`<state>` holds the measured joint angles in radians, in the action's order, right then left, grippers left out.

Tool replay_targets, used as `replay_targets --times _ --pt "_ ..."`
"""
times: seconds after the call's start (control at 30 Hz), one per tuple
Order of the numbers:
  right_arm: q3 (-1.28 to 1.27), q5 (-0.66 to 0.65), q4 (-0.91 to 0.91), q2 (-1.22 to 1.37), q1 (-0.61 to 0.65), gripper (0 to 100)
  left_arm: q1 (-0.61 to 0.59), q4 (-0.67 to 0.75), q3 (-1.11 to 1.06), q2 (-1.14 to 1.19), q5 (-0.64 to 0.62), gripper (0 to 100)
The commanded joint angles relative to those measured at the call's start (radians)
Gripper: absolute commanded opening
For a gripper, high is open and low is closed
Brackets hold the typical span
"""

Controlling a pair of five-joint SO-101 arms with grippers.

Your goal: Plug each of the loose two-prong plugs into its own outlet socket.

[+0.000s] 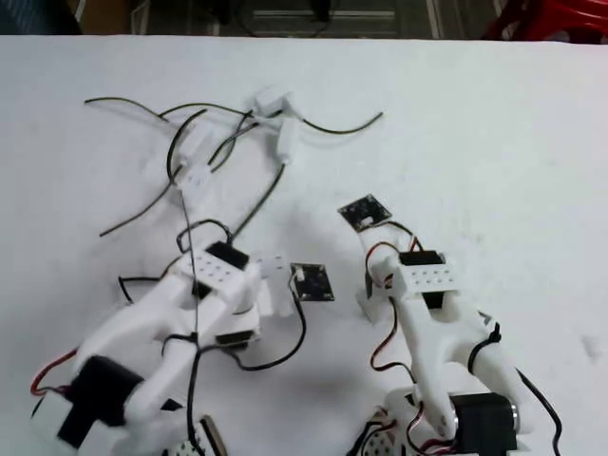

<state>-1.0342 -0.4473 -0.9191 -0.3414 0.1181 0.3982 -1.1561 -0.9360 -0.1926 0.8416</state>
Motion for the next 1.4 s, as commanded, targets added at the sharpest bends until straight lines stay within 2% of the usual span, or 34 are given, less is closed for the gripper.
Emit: replay_targets --times 0.0,0.13,0.33,0.53,0.67,0.9,1.03,1.13,1.37 --pt "-0.002 -0.005 0.008 -0.015 -0.033 26.9 -0.007 0.104 -0.103 -0.202 -0.011 2" --pt "-0.002 -0.005 0.01 -0.015 -0.031 26.9 -0.007 0.193 -0.249 -0.47 -0.044 2" --pt "0.002 -0.005 0.012 -0.012 -0.028 26.9 -0.001 0.318 -0.427 -0.915 -0.358 2" --pt "0.002 -0.005 0.012 -0.008 -0.027 26.9 -0.004 0.388 -0.58 -1.36 -0.568 2" --pt "0.003 -0.005 0.012 -0.008 -0.027 26.9 -0.002 0.408 -0.704 -1.643 -0.643 2" --pt "0.003 -0.005 0.012 -0.007 -0.025 26.9 -0.001 0.575 -0.684 -1.598 -0.787 2" --pt "0.003 -0.005 0.013 -0.007 -0.025 26.9 -0.001 0.582 -0.552 -1.598 -0.904 2" --pt "0.002 -0.005 0.021 -0.007 -0.025 26.9 -0.001 0.508 -0.445 -1.598 -0.942 2" --pt "0.0 -0.005 0.024 -0.007 -0.025 26.9 -0.008 0.262 -0.229 -1.641 -0.896 2"
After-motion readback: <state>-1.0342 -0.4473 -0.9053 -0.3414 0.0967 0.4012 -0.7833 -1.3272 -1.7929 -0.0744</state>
